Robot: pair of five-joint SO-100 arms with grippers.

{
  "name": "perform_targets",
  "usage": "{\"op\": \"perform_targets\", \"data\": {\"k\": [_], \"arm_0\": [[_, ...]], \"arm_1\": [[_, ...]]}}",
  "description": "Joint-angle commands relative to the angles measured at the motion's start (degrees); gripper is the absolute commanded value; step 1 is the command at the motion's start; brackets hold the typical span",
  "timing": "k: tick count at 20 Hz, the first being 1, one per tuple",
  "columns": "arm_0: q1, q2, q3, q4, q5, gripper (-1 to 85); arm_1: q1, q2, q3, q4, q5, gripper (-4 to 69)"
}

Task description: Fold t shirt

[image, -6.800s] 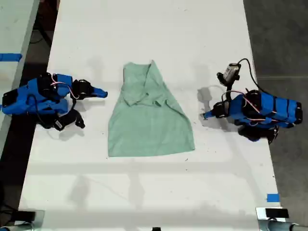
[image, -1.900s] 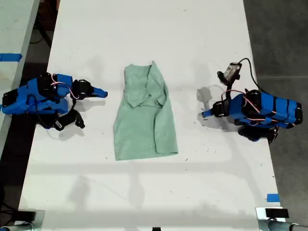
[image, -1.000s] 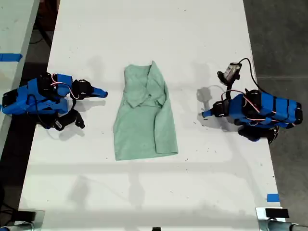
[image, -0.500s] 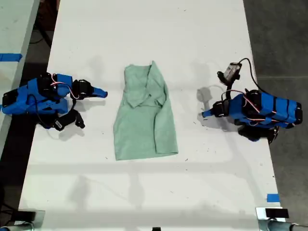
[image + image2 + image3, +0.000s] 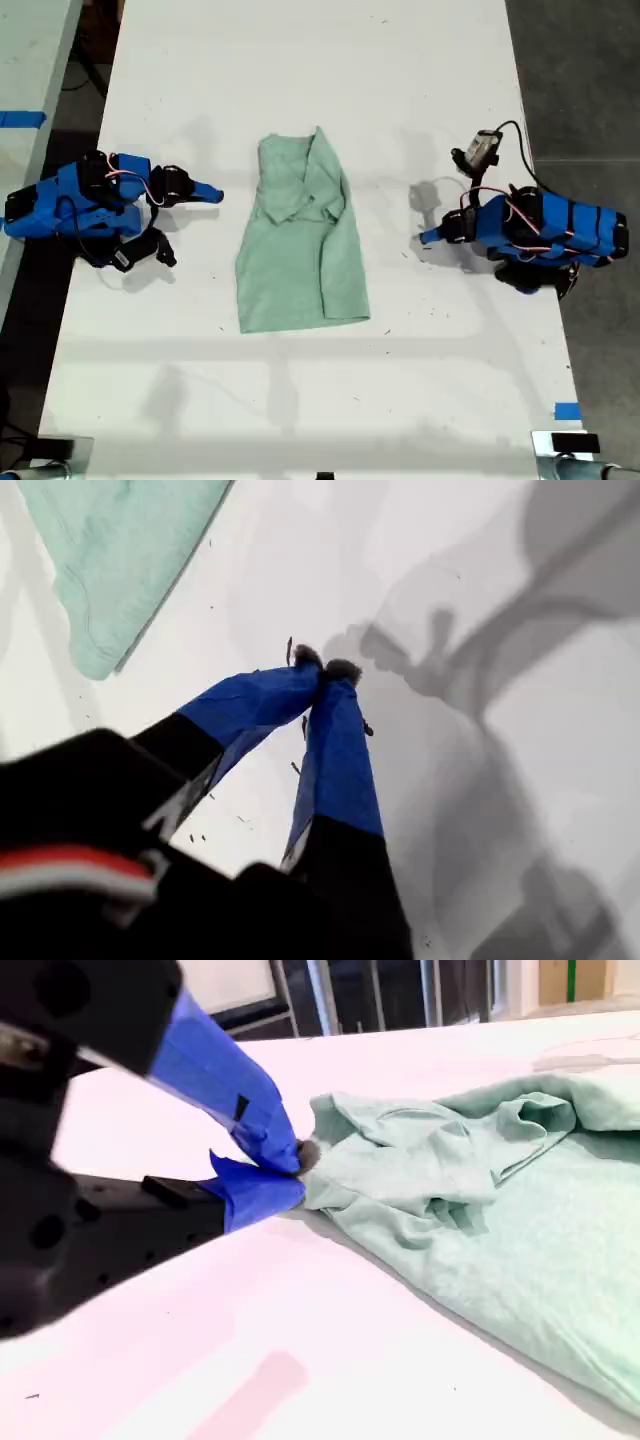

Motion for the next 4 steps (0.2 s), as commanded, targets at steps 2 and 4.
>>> {"op": "perform_targets", "data": {"k": [2, 4], "arm_0": [[-0.18, 0.44, 2.37, 0.00, 0.18, -0.3], [-0.18, 0.44, 2.37, 0.00, 0.18, -0.3]], "arm_1": [[0.09, 0.70, 3.43, 0.09, -0.62, 1.6], [0.09, 0.70, 3.43, 0.09, -0.62, 1.6]]}}
